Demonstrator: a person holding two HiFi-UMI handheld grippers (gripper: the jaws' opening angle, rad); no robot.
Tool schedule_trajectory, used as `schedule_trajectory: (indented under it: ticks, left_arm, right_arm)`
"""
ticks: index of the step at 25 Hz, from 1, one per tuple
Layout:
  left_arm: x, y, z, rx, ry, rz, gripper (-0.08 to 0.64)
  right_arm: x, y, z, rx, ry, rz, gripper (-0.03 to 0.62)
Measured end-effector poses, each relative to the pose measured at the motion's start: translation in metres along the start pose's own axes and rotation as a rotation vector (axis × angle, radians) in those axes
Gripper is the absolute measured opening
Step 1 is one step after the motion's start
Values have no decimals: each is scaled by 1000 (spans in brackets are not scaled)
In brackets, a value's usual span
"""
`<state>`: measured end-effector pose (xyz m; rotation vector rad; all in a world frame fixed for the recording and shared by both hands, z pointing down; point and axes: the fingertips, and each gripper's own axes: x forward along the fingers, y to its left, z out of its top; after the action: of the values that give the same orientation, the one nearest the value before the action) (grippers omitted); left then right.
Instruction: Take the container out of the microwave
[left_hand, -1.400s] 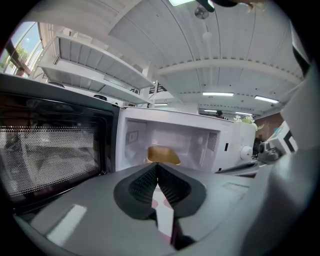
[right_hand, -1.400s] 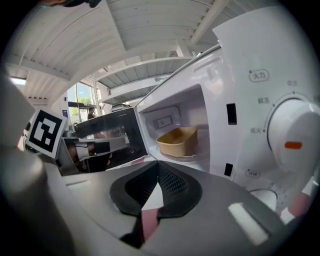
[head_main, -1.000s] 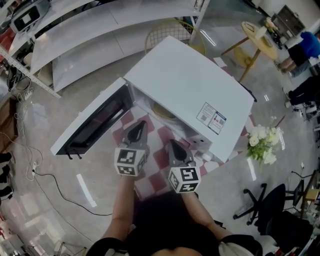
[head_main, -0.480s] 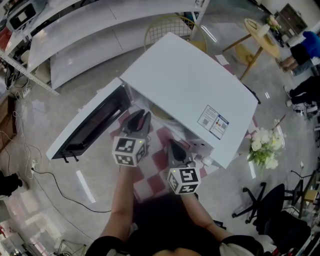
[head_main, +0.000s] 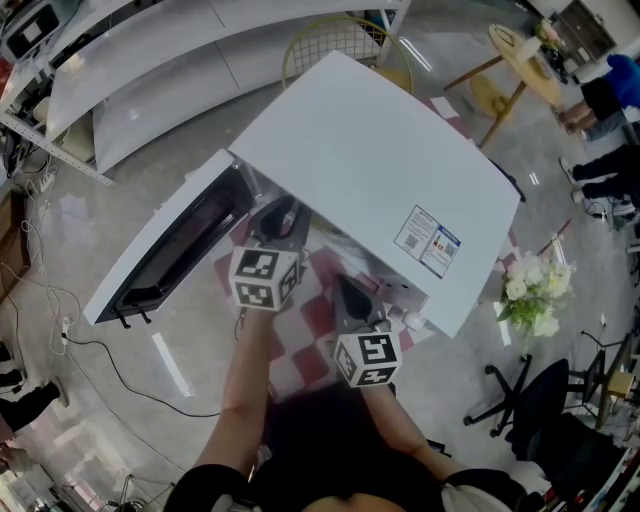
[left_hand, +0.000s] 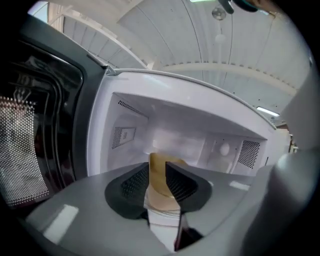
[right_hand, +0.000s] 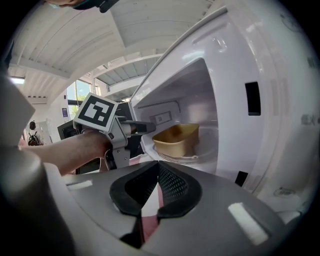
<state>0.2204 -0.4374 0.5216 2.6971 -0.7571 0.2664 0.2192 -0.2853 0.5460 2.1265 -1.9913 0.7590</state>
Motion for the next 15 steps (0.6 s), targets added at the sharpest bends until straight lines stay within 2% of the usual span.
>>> schedule_trajectory:
  ticks: [15]
  left_arm:
    - [26,6,-20,22,96,12,120]
  right_arm:
    - [4,-9,-6,23,20,-3,0]
